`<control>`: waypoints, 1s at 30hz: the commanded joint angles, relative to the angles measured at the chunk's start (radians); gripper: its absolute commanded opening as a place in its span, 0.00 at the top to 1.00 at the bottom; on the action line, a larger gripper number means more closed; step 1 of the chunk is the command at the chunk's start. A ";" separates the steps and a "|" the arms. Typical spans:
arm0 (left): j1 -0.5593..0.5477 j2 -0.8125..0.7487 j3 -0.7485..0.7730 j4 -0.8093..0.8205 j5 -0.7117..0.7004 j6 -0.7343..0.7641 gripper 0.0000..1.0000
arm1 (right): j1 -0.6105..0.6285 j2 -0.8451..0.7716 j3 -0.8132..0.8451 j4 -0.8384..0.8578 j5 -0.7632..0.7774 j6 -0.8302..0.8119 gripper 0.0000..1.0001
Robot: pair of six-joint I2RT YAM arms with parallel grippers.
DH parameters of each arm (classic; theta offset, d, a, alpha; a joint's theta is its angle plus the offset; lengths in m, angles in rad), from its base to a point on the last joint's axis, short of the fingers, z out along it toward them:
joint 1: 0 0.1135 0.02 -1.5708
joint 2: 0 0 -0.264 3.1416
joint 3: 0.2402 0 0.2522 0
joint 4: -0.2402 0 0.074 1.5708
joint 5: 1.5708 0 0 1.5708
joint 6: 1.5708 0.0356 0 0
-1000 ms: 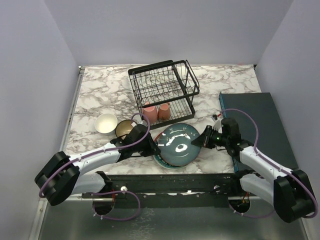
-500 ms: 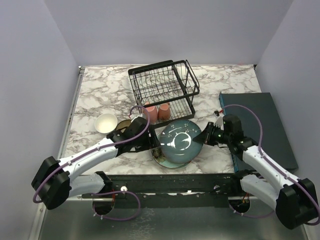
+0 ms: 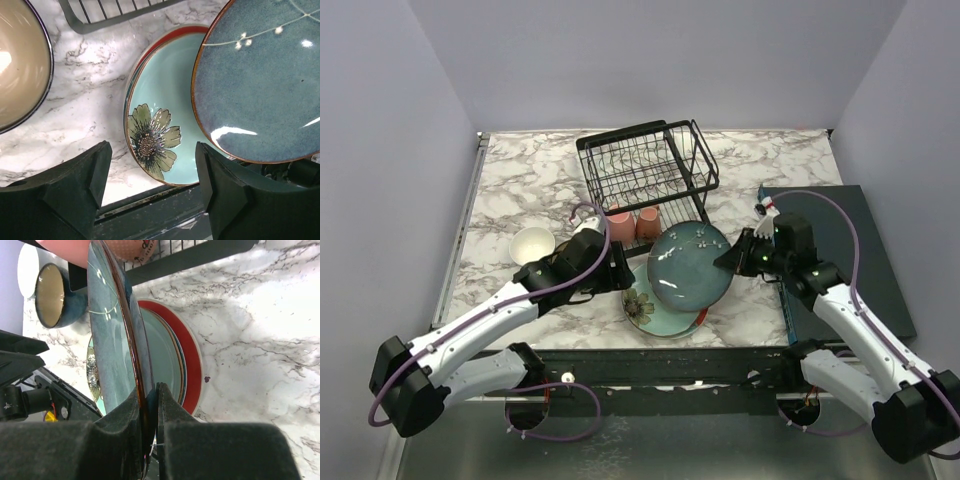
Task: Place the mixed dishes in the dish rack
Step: Pick up the plate at the center of the board.
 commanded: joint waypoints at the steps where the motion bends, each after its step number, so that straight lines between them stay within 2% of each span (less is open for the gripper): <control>1: 0.007 -0.070 0.025 -0.026 -0.074 0.077 0.26 | 0.004 -0.043 0.108 -0.001 0.018 -0.037 1.00; 10: 0.007 -0.100 0.035 -0.029 -0.121 0.165 0.24 | 0.003 -0.037 0.321 -0.133 0.094 -0.135 1.00; 16: 0.007 -0.079 0.087 -0.066 -0.070 0.204 0.24 | 0.003 -0.012 0.459 -0.211 0.118 -0.186 1.00; 22: 0.006 -0.061 0.136 -0.104 -0.059 0.268 0.23 | 0.004 0.010 0.573 -0.261 0.140 -0.219 1.00; 30: 0.006 -0.044 0.127 -0.105 -0.080 0.319 0.23 | 0.004 0.063 0.706 -0.266 0.187 -0.248 1.00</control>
